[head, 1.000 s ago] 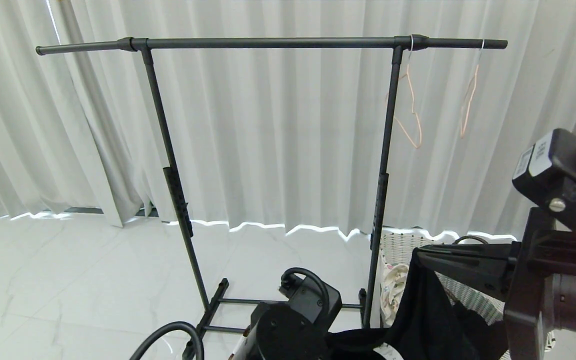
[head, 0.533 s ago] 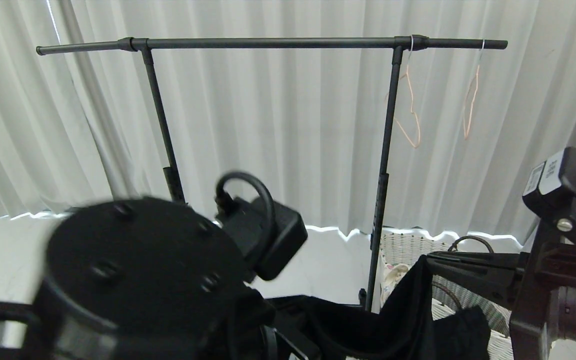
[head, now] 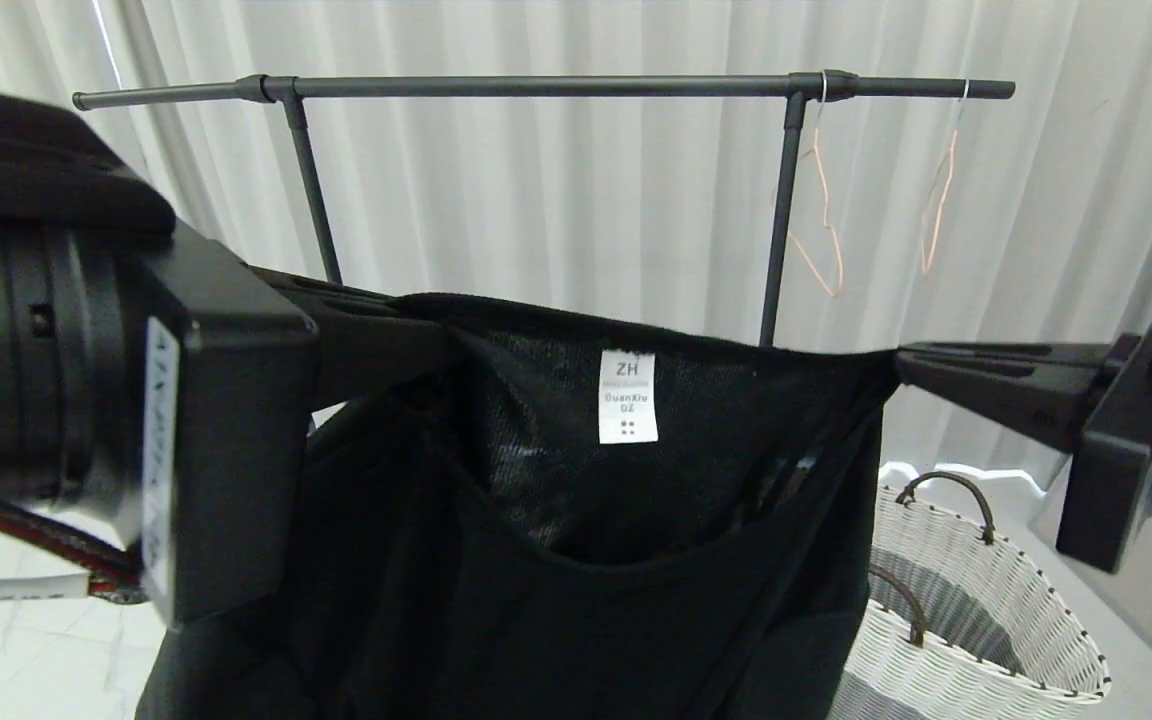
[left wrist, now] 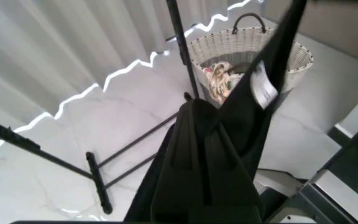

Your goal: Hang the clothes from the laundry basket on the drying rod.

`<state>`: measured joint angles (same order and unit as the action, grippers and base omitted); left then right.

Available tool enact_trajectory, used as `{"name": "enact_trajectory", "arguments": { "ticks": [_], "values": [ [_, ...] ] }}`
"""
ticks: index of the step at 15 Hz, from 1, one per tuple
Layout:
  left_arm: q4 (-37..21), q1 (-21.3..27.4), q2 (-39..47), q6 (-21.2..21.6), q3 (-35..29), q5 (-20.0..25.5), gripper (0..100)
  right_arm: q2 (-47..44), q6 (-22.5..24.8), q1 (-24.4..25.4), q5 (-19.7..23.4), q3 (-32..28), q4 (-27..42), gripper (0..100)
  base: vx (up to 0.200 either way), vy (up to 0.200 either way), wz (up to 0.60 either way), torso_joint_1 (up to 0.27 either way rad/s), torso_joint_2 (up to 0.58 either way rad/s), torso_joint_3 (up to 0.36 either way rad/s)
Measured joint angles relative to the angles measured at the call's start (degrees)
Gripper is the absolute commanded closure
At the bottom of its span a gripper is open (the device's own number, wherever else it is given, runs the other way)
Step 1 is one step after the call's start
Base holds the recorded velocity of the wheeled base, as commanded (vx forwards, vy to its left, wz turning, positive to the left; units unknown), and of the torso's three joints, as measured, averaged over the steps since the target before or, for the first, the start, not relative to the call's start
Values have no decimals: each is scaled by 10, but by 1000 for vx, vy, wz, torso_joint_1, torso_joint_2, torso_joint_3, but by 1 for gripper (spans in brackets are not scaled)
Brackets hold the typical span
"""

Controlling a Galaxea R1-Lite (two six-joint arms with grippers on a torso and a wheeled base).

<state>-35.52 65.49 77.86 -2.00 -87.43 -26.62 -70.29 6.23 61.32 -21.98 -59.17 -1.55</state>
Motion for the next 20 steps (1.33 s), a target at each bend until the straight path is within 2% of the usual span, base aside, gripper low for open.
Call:
{"name": "enact_trajectory", "arguments": {
  "ticks": [3,5,8,10,14,15,17,18,20],
  "values": [
    [0,12,1,1,-3,-2,100,-4,29,-38,9,-61,9,100,0,0,0,0,0,0],
    [3,17,1,9,-8,-2,100,-7,36,-47,18,-112,40,100,0,0,0,0,0,0],
    [38,18,2,58,-18,-3,100,-17,53,-51,35,-204,103,100,0,0,0,0,0,0],
    [66,16,8,74,-21,-3,100,-24,58,-52,41,-246,141,100,0,0,0,0,0,0],
    [82,6,13,78,-22,-2,100,-26,58,-56,39,-262,151,100,0,0,0,0,0,0],
    [98,0,15,83,-22,-2,100,-23,58,-62,40,-263,176,100,0,0,0,0,0,0],
    [151,-15,23,100,-21,-2,100,-7,58,-77,49,-278,291,100,0,0,0,0,0,0],
    [174,-19,29,103,-20,-2,100,5,58,-81,75,-289,342,100,0,0,0,0,0,0],
    [212,-21,46,105,-20,-1,100,25,59,-82,157,-299,378,100,0,0,0,0,0,0]
  ]
}}
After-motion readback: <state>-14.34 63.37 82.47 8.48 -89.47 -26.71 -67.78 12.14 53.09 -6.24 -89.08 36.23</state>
